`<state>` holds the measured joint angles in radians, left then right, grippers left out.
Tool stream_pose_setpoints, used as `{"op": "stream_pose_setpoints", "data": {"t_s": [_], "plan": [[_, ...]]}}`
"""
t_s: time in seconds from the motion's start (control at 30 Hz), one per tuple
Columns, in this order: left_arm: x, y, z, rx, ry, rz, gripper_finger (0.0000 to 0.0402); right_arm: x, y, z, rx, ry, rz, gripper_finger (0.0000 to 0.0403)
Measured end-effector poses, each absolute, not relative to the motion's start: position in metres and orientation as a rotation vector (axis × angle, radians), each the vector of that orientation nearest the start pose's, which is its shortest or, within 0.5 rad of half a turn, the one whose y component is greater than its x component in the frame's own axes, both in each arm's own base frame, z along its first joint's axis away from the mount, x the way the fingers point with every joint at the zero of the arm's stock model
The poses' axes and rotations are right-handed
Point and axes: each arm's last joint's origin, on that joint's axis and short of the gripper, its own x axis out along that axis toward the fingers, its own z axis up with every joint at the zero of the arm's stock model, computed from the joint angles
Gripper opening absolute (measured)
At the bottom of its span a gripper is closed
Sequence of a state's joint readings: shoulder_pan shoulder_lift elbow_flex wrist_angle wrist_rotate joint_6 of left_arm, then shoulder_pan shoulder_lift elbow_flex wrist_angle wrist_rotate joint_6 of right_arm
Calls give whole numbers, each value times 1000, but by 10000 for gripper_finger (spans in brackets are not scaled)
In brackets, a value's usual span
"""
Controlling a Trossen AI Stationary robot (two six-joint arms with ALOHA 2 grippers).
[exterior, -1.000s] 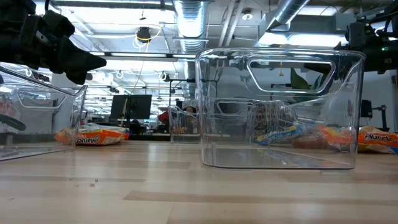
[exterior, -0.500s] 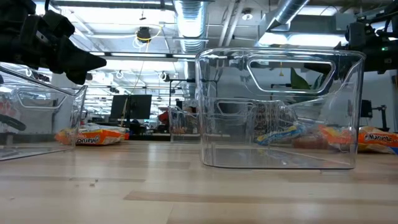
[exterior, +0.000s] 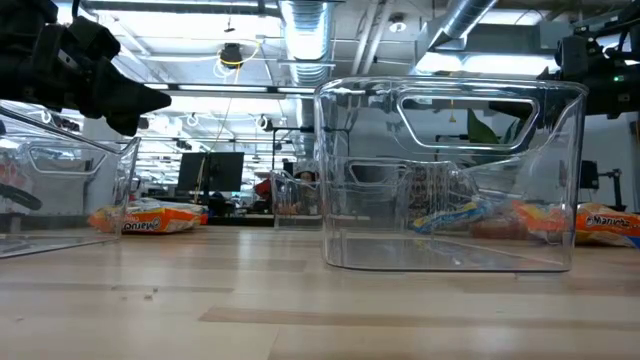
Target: Sort Maruchan noodles
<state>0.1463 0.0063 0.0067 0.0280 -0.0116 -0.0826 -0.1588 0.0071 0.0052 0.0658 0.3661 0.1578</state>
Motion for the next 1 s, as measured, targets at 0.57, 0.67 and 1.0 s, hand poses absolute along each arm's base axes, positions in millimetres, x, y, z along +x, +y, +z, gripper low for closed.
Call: {"op": "stream_pose_setpoints", "data": {"t_s": [0.57,0.67,1.0], "plan": [[97,15,168,-81,-34,157,0,93,-25,174,192,-140,-514,48],[97,15,168,-81,-34,157,0,91,-25,184,324,-288,-490,48],[97,15,168,-81,-34,157,0,97,-25,207,413,-437,-424,73]]}}
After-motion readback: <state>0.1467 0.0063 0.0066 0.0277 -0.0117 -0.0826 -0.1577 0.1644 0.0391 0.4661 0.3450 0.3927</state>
